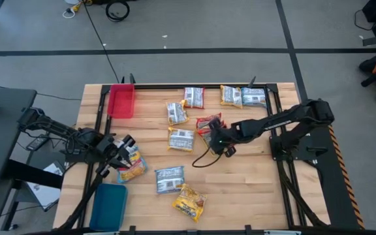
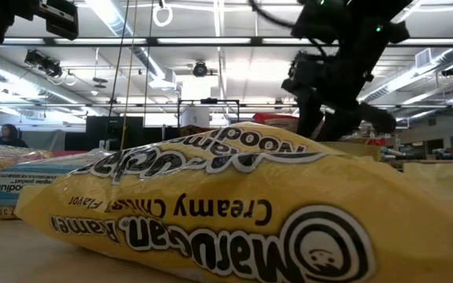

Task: Sort Maruchan noodles
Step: Adjust the red noodle packs in the yellow bin

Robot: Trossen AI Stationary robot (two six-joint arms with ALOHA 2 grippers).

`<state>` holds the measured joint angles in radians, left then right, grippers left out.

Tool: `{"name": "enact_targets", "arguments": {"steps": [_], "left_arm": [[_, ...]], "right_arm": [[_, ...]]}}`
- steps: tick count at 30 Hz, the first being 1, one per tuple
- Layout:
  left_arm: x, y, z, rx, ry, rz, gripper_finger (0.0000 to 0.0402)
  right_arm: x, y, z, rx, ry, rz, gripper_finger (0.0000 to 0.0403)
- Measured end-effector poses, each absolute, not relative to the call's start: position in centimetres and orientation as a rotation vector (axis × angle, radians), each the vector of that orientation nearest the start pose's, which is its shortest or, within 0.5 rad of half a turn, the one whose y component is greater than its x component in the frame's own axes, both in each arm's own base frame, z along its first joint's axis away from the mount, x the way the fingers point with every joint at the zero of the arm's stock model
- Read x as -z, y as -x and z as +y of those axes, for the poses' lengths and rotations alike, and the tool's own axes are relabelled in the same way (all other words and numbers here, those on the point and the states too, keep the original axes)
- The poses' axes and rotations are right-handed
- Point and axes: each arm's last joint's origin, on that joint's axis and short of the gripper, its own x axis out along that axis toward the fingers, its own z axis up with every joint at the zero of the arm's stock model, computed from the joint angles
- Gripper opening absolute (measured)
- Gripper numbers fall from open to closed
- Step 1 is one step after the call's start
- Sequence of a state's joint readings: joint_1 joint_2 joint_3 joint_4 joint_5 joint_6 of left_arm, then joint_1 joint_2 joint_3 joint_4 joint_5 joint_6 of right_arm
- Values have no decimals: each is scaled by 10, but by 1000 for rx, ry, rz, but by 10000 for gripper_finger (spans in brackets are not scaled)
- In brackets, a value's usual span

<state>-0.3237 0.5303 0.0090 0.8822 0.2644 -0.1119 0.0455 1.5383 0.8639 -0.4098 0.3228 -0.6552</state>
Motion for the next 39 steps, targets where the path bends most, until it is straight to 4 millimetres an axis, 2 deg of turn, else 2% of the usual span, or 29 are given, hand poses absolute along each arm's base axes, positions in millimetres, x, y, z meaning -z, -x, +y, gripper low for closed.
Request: {"name": "enact_targets", "arguments": {"steps": [6, 12, 14, 19, 22, 25, 32, 35, 39], "left_arm": [[-201, -115, -46, 613, 206, -311, 62], [-202, -115, -46, 614, 221, -312, 62], [-202, -115, -46, 611, 221, -314, 62], [-202, -115, -46, 611, 221, -313, 62], [-202, -115, -46, 611, 221, -313, 62], [-202, -115, -46, 610, 218, -315, 62], [-202, -115, -46, 597, 171, -335, 62], [-204, -115, -45, 573, 183, -352, 62], [-204, -115, -45, 556, 188, -357, 62]], "right_arm": [[-162, -290, -1, -101, 793, 1183, 114], [-160, -287, 6, -69, 856, 1220, 13], [-165, -285, 11, -30, 904, 1213, 11], [-192, -275, 35, 43, 1034, 1103, 6], [-206, -268, 47, 79, 1063, 1027, 5], [-211, -261, 54, 123, 1052, 951, 4], [-181, -245, 52, 334, 1119, 695, 2], [-166, -238, 45, 393, 1140, 590, 2], [-157, -234, 34, 443, 1097, 477, 2]]}}
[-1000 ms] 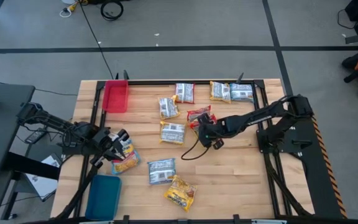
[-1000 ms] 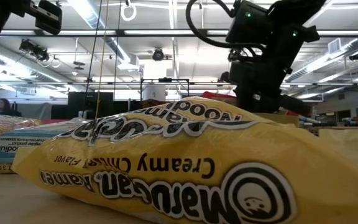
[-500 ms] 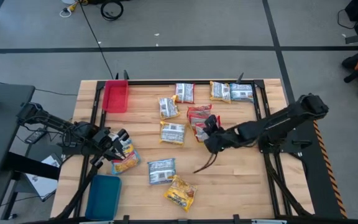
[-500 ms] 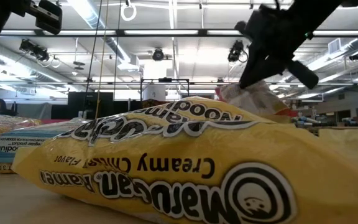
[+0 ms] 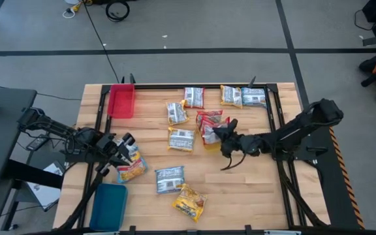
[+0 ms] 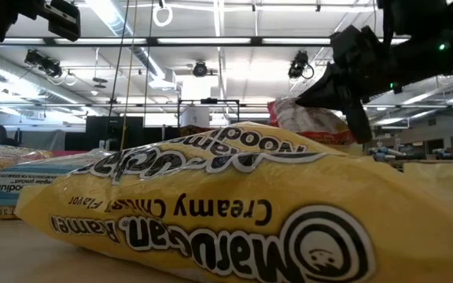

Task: Sort Maruchan noodles
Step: Adjust the red noodle packs in the yellow bin

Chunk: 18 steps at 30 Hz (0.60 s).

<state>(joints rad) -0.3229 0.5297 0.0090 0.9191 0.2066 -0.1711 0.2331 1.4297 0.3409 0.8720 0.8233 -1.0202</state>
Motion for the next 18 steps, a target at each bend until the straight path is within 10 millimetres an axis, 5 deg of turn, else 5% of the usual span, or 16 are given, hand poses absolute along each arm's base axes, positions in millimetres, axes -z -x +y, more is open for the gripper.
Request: {"name": "enact_targets", "arguments": {"steps": [12, 18], "left_arm": [[-205, -115, -43, 509, 205, -364, 62], [-205, -115, -43, 507, 196, -366, 62]], "right_arm": [[-135, -249, 20, 590, 1072, 649, 5], [-143, -247, 26, 590, 1025, 595, 44]]}}
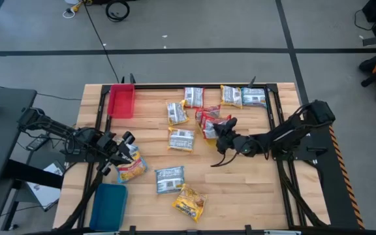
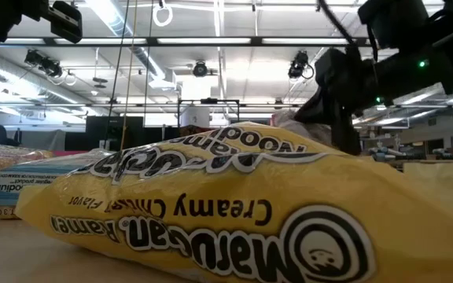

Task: Sort Maruchan noodles
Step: Adjust the red noodle packs in the yellow bin

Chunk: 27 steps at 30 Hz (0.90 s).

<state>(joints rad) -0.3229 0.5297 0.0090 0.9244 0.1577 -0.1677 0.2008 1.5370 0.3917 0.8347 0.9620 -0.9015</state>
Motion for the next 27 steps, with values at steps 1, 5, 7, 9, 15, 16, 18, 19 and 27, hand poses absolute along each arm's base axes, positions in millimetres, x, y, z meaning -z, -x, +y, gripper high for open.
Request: {"name": "enact_targets", "arguments": {"steps": [1, 5, 7, 9, 15, 16, 18, 19, 27], "left_arm": [[-205, -115, -43, 507, 196, -365, 62], [-205, -115, -43, 508, 200, -363, 62], [-205, -115, -43, 508, 201, -363, 62], [-205, -115, -43, 511, 212, -360, 62], [-204, -115, -44, 521, 248, -346, 62], [-204, -116, -44, 521, 247, -342, 62], [-203, -116, -44, 519, 241, -335, 62], [-203, -116, -44, 519, 241, -328, 62], [-201, -117, -44, 518, 239, -311, 62]], "right_arm": [[-146, -247, 27, 584, 1012, 588, 55], [-157, -251, 27, 530, 915, 632, 97], [-164, -254, 24, 462, 828, 697, 118], [-176, -256, 21, 399, 707, 768, 138], [-223, -253, 22, 250, 401, 911, 175], [-228, -253, 24, 223, 359, 905, 176], [-229, -252, 29, 161, 282, 903, 176], [-227, -252, 31, 129, 247, 912, 175], [-190, -263, 23, 257, 297, 1006, 159]]}}
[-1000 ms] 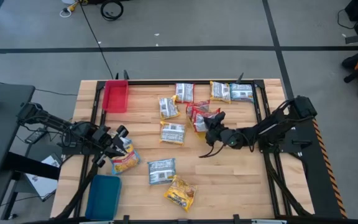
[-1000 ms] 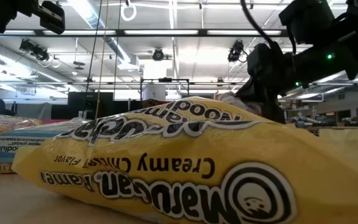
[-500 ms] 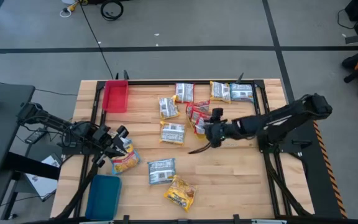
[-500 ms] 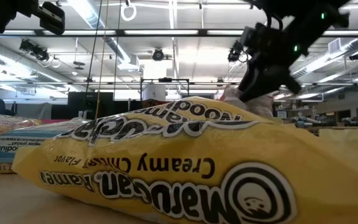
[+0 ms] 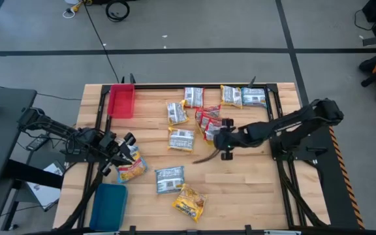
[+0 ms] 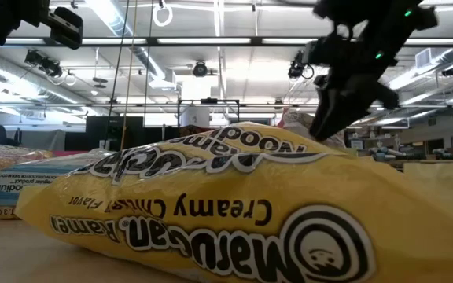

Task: Sort Maruchan noodles
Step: Adjust the red noodle packs in the yellow bin

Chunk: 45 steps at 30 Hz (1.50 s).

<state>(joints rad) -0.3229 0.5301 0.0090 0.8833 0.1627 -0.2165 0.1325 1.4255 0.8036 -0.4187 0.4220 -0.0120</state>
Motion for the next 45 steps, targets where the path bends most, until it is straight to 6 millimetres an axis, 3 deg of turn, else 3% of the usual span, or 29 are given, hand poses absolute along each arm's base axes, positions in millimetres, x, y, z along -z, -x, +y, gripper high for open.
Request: {"name": "enact_targets", "arguments": {"steps": [8, 15, 23, 30, 37, 45], "left_arm": [[-201, -117, -44, 520, 244, -310, 62], [-201, -117, -44, 521, 247, -310, 62], [-201, -116, -45, 543, 220, -315, 62], [-202, -117, -44, 488, 99, -353, 62], [-199, -123, -36, 218, 279, -311, 62], [-191, -132, -38, 187, 314, -258, 62]], "right_arm": [[-159, -284, -18, 330, 205, 1053, 103], [-155, -291, -40, 432, 167, 993, 87], [-185, -269, -29, 308, 126, 1010, 136], [-182, -245, -26, 298, 32, 1240, 137], [-174, -216, -13, 406, -224, 1510, 136], [-174, -223, 17, 280, -455, 1481, 135]]}}
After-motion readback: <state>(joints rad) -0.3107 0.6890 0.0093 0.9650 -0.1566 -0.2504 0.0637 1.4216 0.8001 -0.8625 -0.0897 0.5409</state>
